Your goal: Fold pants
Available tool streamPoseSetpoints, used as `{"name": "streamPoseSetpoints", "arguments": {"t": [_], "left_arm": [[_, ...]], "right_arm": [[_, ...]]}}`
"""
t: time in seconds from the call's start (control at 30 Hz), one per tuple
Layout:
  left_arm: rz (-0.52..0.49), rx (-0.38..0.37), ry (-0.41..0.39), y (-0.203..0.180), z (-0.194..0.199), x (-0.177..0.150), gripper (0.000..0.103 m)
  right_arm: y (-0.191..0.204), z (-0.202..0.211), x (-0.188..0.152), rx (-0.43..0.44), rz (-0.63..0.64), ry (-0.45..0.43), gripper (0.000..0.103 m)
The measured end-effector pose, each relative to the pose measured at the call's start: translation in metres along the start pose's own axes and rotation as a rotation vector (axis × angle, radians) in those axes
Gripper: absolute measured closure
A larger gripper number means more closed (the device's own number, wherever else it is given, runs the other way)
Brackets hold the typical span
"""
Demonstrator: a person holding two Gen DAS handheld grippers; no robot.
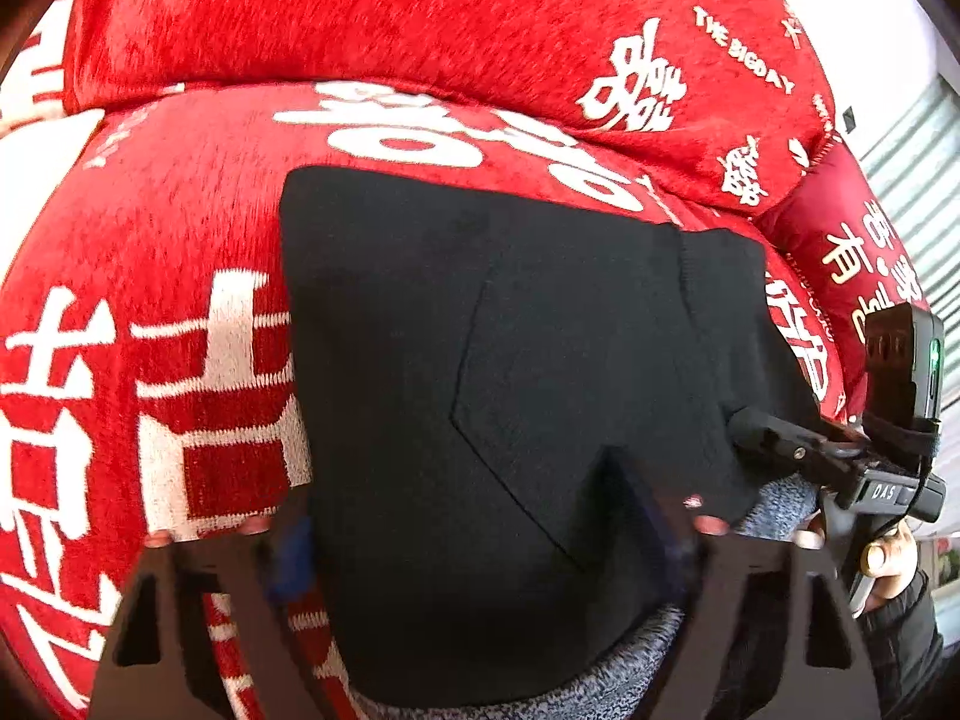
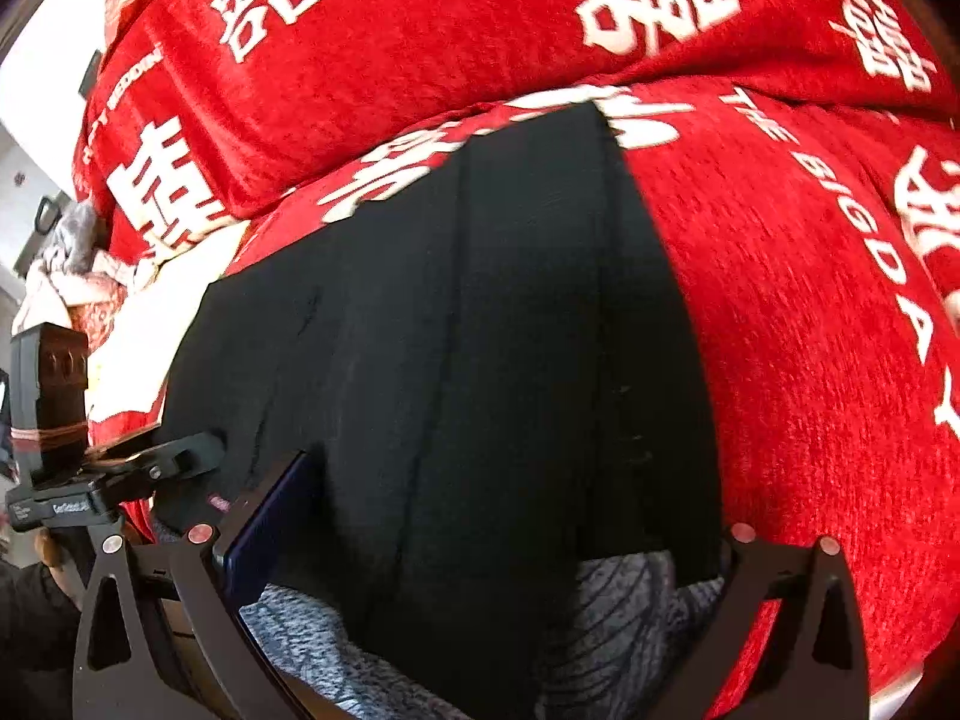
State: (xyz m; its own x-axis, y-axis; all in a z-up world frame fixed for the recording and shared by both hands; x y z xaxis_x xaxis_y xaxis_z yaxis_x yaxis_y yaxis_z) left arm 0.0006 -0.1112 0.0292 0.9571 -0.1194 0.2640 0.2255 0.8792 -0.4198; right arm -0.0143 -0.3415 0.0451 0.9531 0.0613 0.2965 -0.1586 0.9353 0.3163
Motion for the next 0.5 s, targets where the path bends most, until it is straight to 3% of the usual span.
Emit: {"name": "streamPoseSetpoints", "arguments": {"t": [0.13, 0.2, 0.23, 0.27, 0.5], "left_arm": [[-0.006, 0.021, -0.004, -0.005, 0.008, 0.001, 0.046], [0.001, 0.021, 0.002, -0.005, 0.014, 0.003, 0.051], [0.0, 0.026, 0.002, -0.006, 0.016, 0.003, 0.051], [-0.004, 0.023, -0.001, -0.007, 0.019, 0.003, 0.053], [-0.012, 0.035, 0.003, -0.007, 0.03, 0.002, 0.054]], "right_arm": [[0.024, 0.011, -0.004, -0.049, 0.066, -0.027, 0.012], [0.027, 0.019, -0.004, -0.061, 0.06, -0.042, 0.024], [0.028, 0.024, -0.004, -0.079, 0.052, -0.047, 0.037], [0.028, 0.027, -0.004, -0.079, 0.05, -0.047, 0.044], [0.043, 0.034, -0.007, -0.096, 0.05, -0.057, 0.05]]}}
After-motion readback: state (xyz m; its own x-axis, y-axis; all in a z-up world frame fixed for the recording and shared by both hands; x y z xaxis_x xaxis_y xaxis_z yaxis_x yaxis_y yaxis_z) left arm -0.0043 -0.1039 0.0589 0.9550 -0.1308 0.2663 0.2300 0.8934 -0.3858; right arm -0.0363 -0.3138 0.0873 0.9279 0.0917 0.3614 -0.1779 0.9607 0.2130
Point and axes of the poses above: each gripper's, at about its wrist camera, not at the fingertips, and z roughly against the way its jaws point, y to its left, x to its top, the point moved 2 cm from there along -z, roughly the way its jaws point, and after that the axes turned 11 degrees about y, right-handed, at the moved point
